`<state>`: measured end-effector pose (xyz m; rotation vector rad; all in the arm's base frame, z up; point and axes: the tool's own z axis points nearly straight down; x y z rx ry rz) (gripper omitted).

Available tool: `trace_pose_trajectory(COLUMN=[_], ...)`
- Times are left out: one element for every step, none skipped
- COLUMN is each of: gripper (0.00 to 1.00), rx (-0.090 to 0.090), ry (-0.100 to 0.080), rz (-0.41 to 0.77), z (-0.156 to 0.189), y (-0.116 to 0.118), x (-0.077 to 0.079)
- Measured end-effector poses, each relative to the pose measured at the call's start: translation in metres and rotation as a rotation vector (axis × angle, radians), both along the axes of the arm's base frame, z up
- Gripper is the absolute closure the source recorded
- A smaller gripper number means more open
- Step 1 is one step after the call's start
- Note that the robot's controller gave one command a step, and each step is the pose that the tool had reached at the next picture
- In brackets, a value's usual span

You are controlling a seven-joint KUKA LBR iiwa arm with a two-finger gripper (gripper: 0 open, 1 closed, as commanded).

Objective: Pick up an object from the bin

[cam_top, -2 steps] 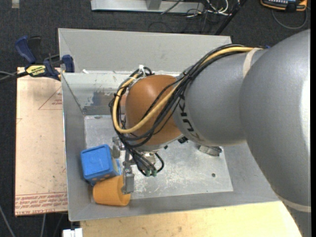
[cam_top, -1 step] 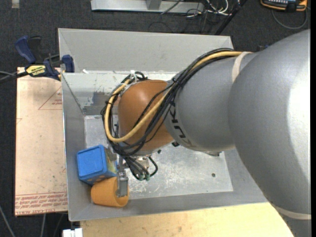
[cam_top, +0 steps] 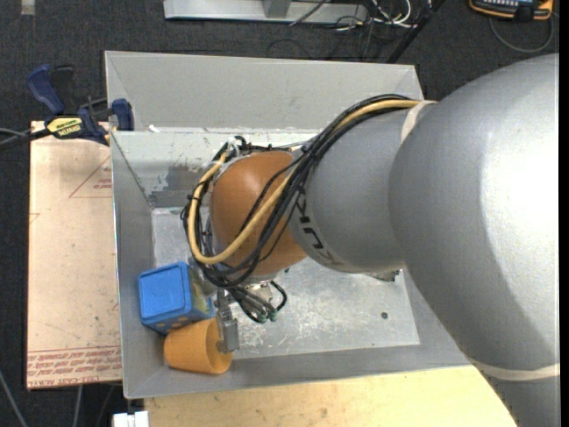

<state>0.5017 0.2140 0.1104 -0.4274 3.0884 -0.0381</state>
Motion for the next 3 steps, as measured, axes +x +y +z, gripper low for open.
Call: trace_pose_trajectory(gripper=[1.0,1.0,1.0], rx=[-0.024,-0.023,-0.02], ry=[-0.053,-0.053,-0.05], rz=[0.087,0.087,0.091], z=[-0.0146,-0.0147,-0.0123], y=[-0.003,-0.0029,-0.0039], x=[0.0156,0.0156,0.0146])
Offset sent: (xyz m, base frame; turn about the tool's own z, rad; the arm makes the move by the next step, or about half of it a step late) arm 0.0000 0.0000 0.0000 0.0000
